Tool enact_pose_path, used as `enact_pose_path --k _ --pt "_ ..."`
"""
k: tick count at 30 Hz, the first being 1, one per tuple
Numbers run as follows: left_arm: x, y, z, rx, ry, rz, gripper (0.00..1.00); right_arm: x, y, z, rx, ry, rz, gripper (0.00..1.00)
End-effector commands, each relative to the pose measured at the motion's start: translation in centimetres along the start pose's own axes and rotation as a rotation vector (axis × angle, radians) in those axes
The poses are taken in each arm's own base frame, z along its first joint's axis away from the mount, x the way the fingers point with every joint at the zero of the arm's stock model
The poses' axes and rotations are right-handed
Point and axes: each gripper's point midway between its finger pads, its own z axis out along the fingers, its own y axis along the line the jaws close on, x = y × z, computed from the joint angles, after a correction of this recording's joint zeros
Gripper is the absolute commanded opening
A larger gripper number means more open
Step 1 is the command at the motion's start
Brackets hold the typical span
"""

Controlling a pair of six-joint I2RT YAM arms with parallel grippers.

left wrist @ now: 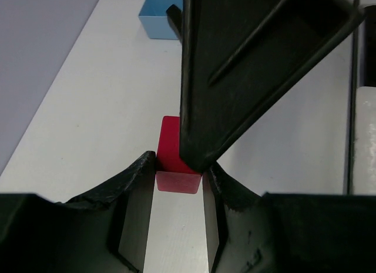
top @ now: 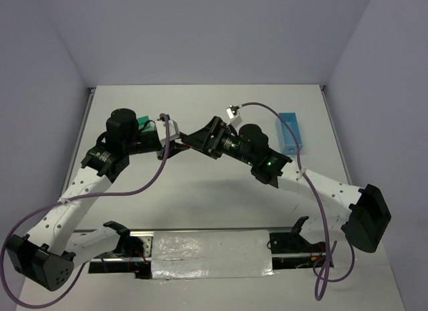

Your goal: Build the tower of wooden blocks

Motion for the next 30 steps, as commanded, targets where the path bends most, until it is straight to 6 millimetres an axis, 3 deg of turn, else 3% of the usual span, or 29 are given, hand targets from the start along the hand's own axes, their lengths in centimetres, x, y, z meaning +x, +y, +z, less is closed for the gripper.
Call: enact_pose_path --k 1,3,5,11,12,17,30 --pt "-2.9 -1.6 -0.1 0.084 -0.099 0.028 0.00 -1.4 1.3 0.0 0.007 -0.071 -0.084 0.81" --pt "-3.2 -1.9 -0.2 0.095 -0.109 0.028 0.00 -1.4 1.6 -0.4 -0.010 -0.080 -0.099 0.79" --pt "-3.4 -2.1 -0.3 0.100 -0.115 0.032 0.00 -1.2 1.7 -0.7 -0.030 -0.082 -0.118 0.70" --pt "-3.6 -2.4 -0.6 0.101 -0.127 0.040 0.00 -1.6 1.6 -1.6 -0.014 -0.099 -0.183 0.67" --pt "-3.7 -2.3 -0.5 0.098 -0.127 0.039 0.00 -1.4 1.7 -1.7 -0.025 -0.089 -0.185 0.61" --pt "-3.7 -2.3 -0.4 0.107 -0.126 0.036 0.00 -0.2 2.9 -1.4 -0.053 -0.020 -0.197 0.49" --pt "-3.2 -2.3 -0.3 0.110 -0.109 0.036 0.00 0.9 2.2 -0.7 0.065 0.021 -0.282 0.36"
